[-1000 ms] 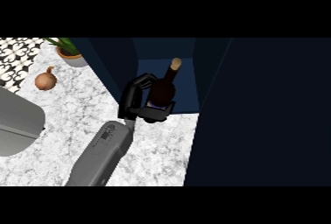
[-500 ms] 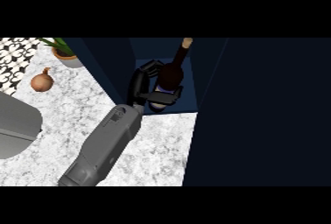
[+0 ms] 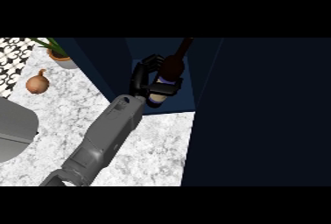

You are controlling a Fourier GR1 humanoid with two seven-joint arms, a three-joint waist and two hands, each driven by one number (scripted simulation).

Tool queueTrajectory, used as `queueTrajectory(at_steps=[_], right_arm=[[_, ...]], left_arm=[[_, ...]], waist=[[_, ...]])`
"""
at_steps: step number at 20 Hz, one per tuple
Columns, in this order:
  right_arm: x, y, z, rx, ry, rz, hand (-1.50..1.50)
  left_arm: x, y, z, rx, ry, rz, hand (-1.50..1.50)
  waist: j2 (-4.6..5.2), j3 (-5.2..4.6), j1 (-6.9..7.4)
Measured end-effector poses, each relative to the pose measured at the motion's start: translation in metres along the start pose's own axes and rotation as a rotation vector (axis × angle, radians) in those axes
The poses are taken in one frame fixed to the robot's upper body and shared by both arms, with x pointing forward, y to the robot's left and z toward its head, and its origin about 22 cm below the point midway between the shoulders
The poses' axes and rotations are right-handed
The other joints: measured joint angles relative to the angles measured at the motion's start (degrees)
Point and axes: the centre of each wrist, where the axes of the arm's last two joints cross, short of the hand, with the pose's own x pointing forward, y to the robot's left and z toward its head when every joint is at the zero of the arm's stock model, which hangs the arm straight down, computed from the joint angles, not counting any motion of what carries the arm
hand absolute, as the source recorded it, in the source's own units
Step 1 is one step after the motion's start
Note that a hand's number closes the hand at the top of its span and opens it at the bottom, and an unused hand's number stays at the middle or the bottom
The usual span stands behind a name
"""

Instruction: Pick up the wine, place it into the cabinet and close the cabinet

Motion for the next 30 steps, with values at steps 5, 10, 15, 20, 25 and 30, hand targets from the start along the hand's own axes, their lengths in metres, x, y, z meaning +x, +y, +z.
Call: queueTrajectory(at_steps=[5, 10, 15, 20, 25, 30], right_arm=[[-0.001, 0.001, 0.003, 0.009, 0.004, -0.01, -1.5], [-0.003, 0.001, 0.005, 0.015, -0.005, -0.018, -1.5], [-0.004, 0.002, 0.007, 0.019, -0.012, -0.024, -1.5], [-0.005, 0.002, 0.009, 0.037, -0.022, -0.027, -1.5], [-0.006, 0.002, 0.01, 0.045, -0.025, -0.033, -1.5], [-0.006, 0.002, 0.012, 0.057, -0.033, -0.034, -1.5]], left_arm=[[-0.004, 0.006, -0.005, 0.041, 0.031, 0.026, 1.5], [0.0, 0.008, -0.012, 0.075, 0.043, 0.028, 1.5], [0.005, 0.018, -0.02, 0.122, 0.03, -0.002, 1.5], [0.008, 0.031, -0.025, 0.151, 0.003, -0.061, -1.5], [0.012, 0.038, -0.03, 0.185, -0.022, -0.134, -1.5], [0.011, 0.043, -0.03, 0.225, -0.023, -0.187, -1.5]], waist=[[0.24, -0.04, -0.47], [0.63, -0.02, -1.02], [0.81, -0.02, -1.54], [1.17, -0.01, -2.2], [1.3, -0.03, -2.44], [1.38, -0.06, -2.9]])
